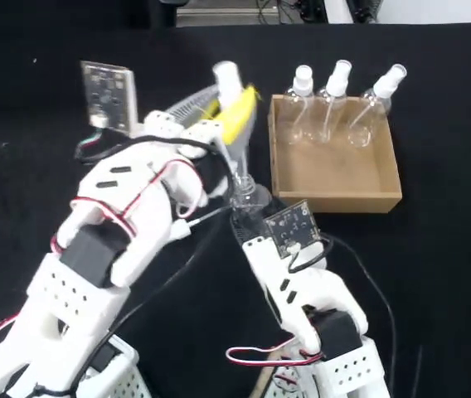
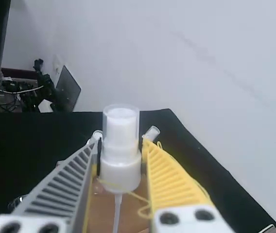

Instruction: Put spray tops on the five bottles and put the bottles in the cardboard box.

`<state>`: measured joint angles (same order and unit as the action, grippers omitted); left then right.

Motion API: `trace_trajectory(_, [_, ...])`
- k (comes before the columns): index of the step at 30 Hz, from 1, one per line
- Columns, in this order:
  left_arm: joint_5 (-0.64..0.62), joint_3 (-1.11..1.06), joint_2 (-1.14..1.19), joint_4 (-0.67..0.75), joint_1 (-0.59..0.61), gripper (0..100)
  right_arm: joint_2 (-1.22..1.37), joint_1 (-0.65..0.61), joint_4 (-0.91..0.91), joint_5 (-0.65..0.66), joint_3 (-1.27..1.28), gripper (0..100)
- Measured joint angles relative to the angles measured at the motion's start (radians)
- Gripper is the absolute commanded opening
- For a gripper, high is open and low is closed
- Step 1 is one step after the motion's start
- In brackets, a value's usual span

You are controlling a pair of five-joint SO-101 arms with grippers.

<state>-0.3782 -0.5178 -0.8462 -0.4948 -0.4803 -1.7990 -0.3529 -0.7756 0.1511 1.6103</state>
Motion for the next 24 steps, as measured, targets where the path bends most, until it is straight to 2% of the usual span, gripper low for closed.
trace_trajectory(5, [0.0,-0.078,0.0,0.112,0.002,3,0.0,0.0,0.0,0.0,0.0,1.1])
trace_trajectory(14, [0.0,-0.078,-0.009,0.127,0.064,3,0.0,0.0,0.0,0.0,0.0,1.1])
trace_trajectory(24, [0.0,-0.08,-0.009,0.13,0.051,3,0.0,0.0,0.0,0.0,0.0,1.1])
